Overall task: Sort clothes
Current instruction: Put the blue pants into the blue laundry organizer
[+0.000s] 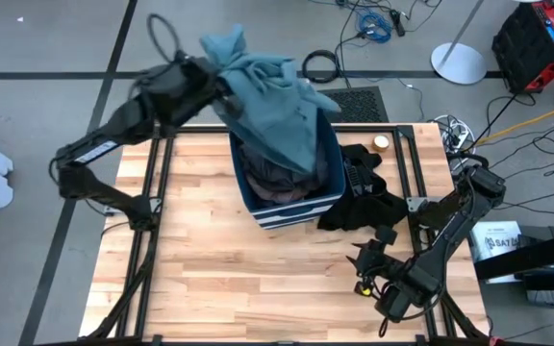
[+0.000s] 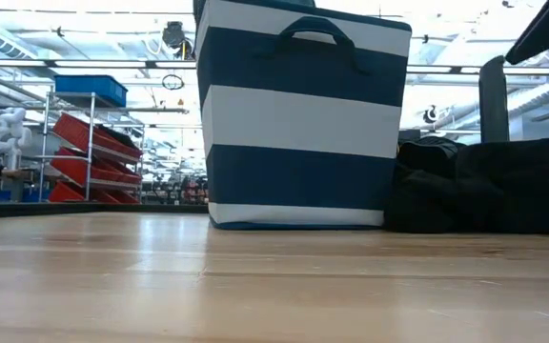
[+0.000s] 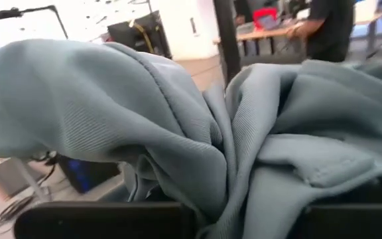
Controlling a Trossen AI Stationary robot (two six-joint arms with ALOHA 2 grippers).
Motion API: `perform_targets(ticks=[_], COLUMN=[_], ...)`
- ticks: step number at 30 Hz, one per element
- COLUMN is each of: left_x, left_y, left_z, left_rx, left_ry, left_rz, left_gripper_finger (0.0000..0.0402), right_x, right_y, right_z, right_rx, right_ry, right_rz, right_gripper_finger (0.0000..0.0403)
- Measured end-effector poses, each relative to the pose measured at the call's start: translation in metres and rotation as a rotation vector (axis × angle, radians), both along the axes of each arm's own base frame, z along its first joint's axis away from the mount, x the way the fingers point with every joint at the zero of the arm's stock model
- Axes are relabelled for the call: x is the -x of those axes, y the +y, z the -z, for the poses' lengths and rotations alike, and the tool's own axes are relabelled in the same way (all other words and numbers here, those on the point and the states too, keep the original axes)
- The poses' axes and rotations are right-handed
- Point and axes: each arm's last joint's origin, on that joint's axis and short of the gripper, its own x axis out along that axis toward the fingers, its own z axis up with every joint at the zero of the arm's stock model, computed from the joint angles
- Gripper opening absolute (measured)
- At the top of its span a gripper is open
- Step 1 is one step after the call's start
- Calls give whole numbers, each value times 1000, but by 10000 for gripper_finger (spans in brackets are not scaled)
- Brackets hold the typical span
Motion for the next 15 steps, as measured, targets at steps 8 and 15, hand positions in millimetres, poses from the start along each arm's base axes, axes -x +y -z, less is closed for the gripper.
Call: perform_targets(ticks=[8,15], left_x=[10,8], left_y=[-25,-53], left_z=[-2,-10], left_rx=[36,-12], left_ry=[13,-34], left_rz=[94,195], left_gripper_finger=[37,37], right_x=[5,6], right_y=[-8,-12], right_z=[15,15], right_rx=[46,73], right_ry=[8,20], right_rz=[27,45], right_gripper_finger=[160,160])
